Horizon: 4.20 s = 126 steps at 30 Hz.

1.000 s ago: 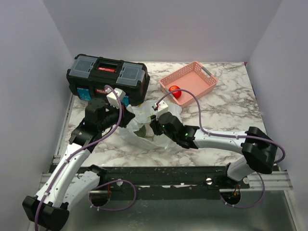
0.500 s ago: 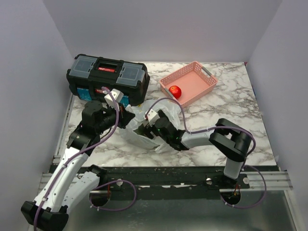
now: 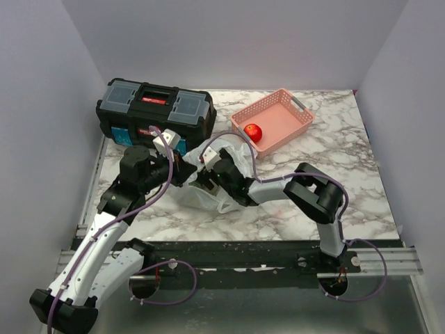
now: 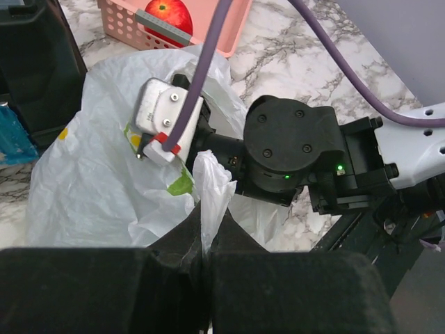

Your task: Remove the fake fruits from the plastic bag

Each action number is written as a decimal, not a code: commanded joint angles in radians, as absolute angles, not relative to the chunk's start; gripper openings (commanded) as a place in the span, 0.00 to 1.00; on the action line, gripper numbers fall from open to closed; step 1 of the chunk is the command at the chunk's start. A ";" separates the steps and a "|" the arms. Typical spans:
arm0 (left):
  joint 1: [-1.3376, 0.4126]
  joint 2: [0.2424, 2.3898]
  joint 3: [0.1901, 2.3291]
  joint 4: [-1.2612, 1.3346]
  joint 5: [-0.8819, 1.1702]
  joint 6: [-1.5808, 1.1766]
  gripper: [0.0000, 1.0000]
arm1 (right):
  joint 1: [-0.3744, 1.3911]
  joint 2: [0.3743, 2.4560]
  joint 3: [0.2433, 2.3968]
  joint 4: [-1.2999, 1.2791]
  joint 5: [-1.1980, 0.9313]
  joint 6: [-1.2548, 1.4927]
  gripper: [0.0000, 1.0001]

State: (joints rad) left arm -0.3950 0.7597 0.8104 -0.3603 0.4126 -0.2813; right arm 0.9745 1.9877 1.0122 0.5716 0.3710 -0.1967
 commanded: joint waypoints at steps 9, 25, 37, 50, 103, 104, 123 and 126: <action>-0.401 0.761 0.818 -0.369 0.367 -0.268 0.00 | 0.965 2.083 0.993 0.407 0.309 0.073 0.54; -0.400 0.814 0.810 -0.370 0.273 -0.227 0.00 | 0.965 1.671 0.640 0.476 0.088 0.358 0.01; -0.400 0.819 0.808 -0.370 0.251 -0.209 0.00 | 0.965 1.427 0.591 0.517 -0.018 0.479 0.01; -0.401 0.824 0.823 -0.381 0.279 -0.223 0.00 | 0.966 1.243 0.690 0.408 -0.033 0.479 0.01; -0.383 0.827 0.849 -0.400 0.338 -0.239 0.00 | 0.941 1.171 1.049 -0.136 0.808 0.426 0.01; -0.383 0.826 0.848 -0.399 0.337 -0.240 0.00 | 0.931 1.208 1.090 -0.163 0.822 0.417 0.01; -0.383 0.825 0.845 -0.399 0.345 -0.241 0.00 | 0.573 1.735 1.464 -0.331 0.490 0.451 0.01; -0.383 0.824 0.844 -0.398 0.346 -0.241 0.00 | 0.571 1.762 1.503 -0.350 0.508 0.446 0.02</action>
State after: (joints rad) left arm -0.3874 0.8337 0.8246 -0.4000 0.3225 -0.2359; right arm 0.5739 1.7390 1.4292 -0.3050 0.5182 0.4377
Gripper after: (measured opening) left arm 0.003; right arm 0.054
